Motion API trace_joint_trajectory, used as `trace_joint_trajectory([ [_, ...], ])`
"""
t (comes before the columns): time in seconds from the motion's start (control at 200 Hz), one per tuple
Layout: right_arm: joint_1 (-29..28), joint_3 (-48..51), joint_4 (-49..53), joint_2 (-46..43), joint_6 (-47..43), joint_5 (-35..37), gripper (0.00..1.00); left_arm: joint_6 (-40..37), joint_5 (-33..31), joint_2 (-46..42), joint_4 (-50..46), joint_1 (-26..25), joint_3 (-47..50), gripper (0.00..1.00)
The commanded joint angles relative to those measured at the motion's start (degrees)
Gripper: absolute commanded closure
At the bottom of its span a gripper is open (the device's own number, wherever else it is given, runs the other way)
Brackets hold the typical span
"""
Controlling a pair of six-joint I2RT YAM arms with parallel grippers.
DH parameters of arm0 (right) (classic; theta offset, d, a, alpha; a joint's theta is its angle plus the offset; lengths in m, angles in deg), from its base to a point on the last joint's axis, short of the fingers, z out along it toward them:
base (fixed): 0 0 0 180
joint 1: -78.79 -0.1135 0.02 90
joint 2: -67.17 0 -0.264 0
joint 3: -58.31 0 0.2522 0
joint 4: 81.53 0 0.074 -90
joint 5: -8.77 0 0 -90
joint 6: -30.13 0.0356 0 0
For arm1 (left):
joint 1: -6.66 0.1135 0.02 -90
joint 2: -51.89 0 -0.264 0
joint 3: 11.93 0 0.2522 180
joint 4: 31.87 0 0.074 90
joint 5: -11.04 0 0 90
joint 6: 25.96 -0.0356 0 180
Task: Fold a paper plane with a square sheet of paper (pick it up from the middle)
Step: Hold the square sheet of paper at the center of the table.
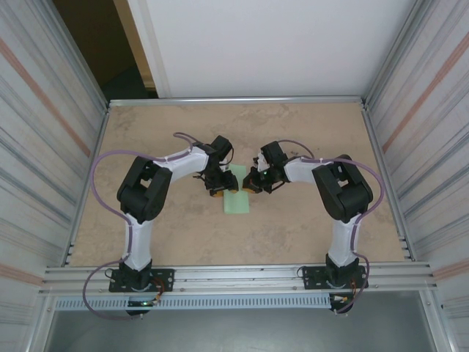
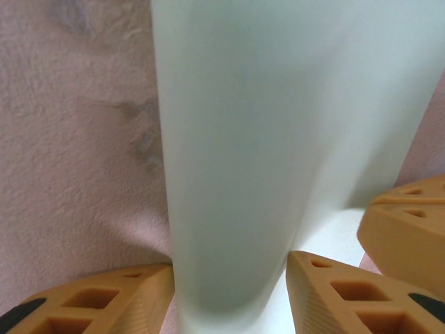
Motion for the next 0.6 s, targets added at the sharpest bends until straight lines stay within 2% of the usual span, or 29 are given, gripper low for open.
trace_joint_trajectory([
  [0.0, -0.4, -0.9, 2.9, 1.6, -2.2, 0.8, 0.95, -0.5, -4.4, 13.6, 0.5, -2.2, 6.8, 0.49],
  [0.331, 0.0, 1.6, 5.7, 4.0, -3.3, 4.3, 0.97, -0.8, -4.4, 11.1, 0.0, -2.2, 5.9, 0.49],
  [0.596, 0.5, 2.1, 8.9, 5.7, -5.1, 7.5, 1.00, -0.7, -4.8, -5.9, -0.5, 0.0, -0.2, 0.45],
])
